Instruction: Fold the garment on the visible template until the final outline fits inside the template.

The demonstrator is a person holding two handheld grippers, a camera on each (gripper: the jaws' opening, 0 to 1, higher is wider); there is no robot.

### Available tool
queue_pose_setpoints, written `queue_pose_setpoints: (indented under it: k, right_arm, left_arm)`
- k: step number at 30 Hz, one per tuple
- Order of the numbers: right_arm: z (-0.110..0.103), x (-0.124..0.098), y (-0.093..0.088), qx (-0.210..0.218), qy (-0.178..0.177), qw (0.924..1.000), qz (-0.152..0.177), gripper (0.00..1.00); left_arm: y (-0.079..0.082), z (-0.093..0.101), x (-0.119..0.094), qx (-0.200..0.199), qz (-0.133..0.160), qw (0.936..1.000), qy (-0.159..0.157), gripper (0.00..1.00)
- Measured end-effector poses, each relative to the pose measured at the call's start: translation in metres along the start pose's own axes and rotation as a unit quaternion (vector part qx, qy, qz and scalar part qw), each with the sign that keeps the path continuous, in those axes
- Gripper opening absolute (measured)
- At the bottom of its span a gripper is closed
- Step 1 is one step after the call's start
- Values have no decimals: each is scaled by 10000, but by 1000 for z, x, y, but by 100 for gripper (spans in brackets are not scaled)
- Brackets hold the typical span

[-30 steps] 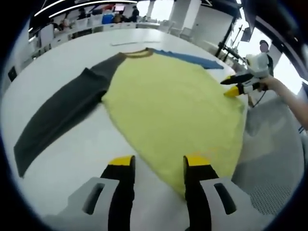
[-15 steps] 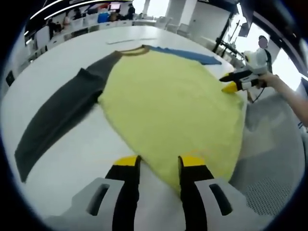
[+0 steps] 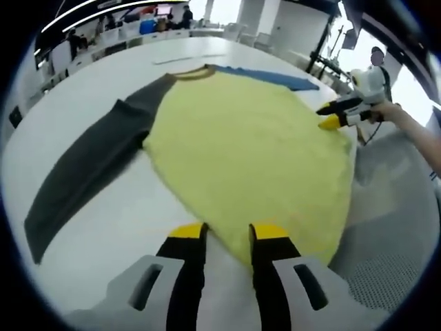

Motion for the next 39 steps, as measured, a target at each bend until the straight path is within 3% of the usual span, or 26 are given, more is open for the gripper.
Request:
queue_pose_setpoints:
  k: [21,31,39]
  right_arm:
    - [-3,6,3,-233,29,9997,-11,14]
    - [-4,4,4,-258,-19,9996,-63,5]
    - [-7,-3,13,-60,65,9998,182,2]
  left_arm:
    - [-1,-3,2,30,68,9999,88,6]
    - [-2,-4,3,-213,137,9995,173,0]
    - [5,-4,-7,-325,429,9985,66,0]
Point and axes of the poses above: the point that each gripper's makers call its tool centre point, and the gripper's own axes: x roughly forward along the fingers, z roughly to its right, y roughly out of its top, the point moved 1 cm from there along -x, roughly backward along the fingers, and after that the axes turned 8 degrees about y, right-handed, at the moved point
